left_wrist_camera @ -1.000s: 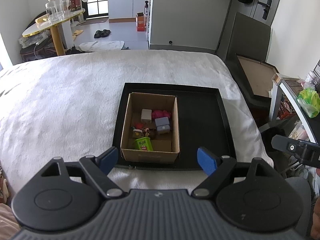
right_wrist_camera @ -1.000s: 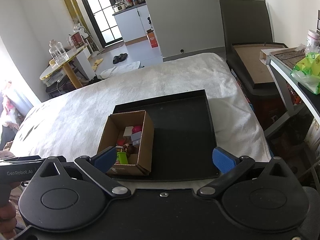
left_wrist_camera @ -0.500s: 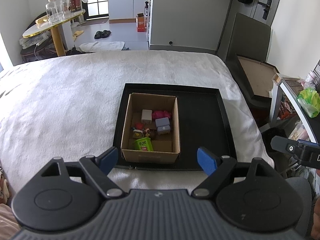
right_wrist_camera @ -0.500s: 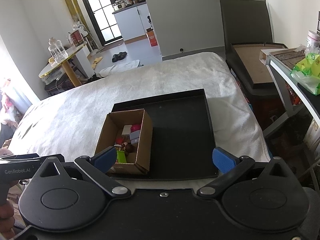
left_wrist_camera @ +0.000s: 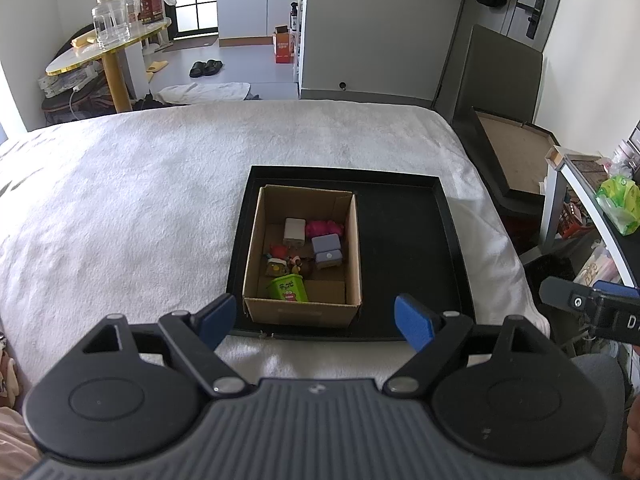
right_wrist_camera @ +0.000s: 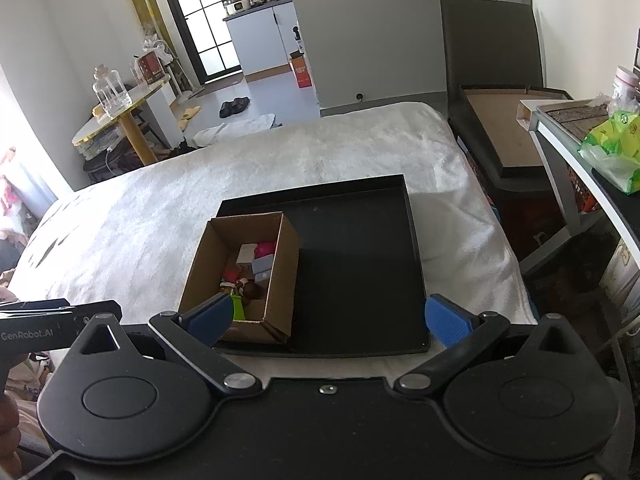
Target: Organize rigid objects
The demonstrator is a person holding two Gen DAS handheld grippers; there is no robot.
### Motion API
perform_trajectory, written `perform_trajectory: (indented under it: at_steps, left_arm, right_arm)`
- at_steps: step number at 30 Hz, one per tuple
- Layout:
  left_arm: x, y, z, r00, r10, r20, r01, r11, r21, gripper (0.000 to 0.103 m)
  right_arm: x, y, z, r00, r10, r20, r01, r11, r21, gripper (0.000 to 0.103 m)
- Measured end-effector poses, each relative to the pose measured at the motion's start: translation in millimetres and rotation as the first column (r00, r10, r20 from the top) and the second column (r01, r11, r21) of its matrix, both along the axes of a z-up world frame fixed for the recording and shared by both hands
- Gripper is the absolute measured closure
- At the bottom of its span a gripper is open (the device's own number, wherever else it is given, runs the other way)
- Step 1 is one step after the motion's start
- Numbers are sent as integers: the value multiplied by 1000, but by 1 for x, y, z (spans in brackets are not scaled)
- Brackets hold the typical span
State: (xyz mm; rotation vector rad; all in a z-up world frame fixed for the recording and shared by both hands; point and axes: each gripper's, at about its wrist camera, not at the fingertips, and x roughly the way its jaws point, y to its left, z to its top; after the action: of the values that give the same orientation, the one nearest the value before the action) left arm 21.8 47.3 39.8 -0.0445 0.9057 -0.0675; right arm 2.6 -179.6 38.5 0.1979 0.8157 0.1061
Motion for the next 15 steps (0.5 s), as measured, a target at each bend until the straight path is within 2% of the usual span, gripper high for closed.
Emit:
perform_trajectory:
  at_steps: [15]
  left_arm:
    - [3,0,-3,1000,5,-18,-5,1000,10,17]
  right_arm:
    - [1,2,-5,1000,5,-18,-5,1000,-1,0]
